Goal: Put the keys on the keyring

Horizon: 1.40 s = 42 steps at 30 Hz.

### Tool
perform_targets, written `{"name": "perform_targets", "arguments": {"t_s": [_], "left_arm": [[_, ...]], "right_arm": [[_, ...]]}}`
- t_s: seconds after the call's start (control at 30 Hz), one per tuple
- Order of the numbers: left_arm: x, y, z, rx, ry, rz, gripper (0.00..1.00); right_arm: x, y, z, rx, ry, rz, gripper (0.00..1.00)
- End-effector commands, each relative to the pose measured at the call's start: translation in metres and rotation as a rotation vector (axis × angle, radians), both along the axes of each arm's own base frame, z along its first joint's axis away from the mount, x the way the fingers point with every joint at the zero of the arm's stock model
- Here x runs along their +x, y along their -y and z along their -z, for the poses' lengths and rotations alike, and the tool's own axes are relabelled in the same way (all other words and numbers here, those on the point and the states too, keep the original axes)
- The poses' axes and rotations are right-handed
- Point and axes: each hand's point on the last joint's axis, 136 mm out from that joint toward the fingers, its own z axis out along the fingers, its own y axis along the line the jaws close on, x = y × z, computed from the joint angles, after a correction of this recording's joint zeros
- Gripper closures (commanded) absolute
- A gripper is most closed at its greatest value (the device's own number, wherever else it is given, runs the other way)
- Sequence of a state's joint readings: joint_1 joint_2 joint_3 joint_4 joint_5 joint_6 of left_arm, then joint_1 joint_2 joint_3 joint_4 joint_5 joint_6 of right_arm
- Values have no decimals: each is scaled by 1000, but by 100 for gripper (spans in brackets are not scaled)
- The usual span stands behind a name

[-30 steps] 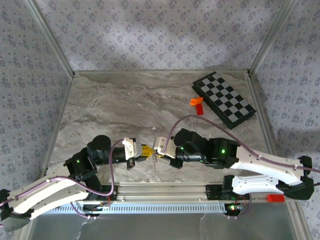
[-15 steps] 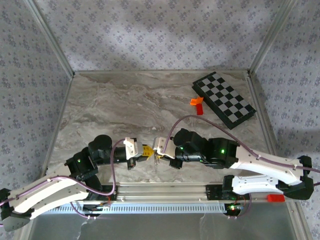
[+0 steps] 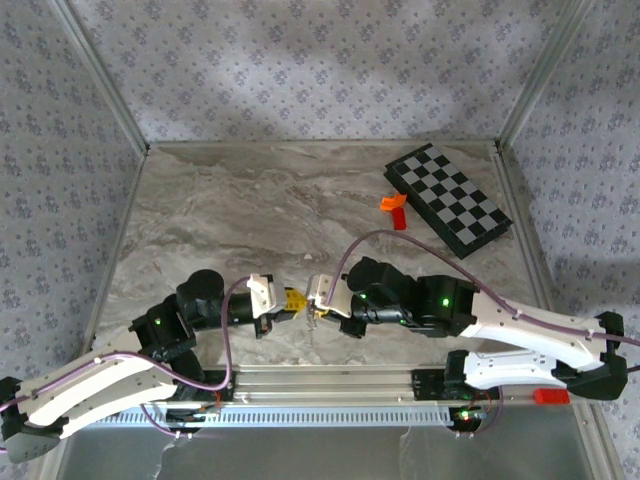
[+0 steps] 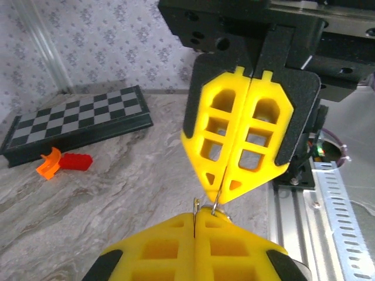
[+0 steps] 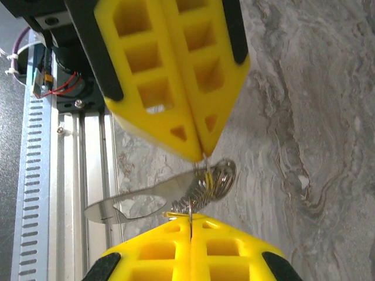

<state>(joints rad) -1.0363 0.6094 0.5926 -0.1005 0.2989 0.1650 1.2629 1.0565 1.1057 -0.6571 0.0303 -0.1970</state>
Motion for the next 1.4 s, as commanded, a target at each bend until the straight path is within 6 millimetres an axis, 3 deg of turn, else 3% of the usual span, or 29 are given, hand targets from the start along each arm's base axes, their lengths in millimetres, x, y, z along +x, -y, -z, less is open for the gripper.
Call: {"name": "perform_targets", "arguments": {"t_s": [0.0,0.17,0.37,0.5,0.73,1.0,1.37], "left_arm": [[13,-7,-17,-60,55,-93,100],[21,-18,-16,-93,66,-166,100],[31,-30,-8,-93,58,-255,100],[32,-33,-5,-104,58,-270,100],[33,-35,2,-98,62,-275,100],[31,-37,6,-94,73,-273,100],[33,-36,10,-67,95,-273,100]], "right_arm": [[12,21,22,-68,-83,120,100],[40,48,67,-165,-240,357,100],[49,68,117,-273,-438,531,100],[49,83,143,-386,-535,606,100],[29,80,179,-505,-707,605,100],[42,85,196,-595,-733,617,100],[80,78,216,-673,-696,615,100]]}}
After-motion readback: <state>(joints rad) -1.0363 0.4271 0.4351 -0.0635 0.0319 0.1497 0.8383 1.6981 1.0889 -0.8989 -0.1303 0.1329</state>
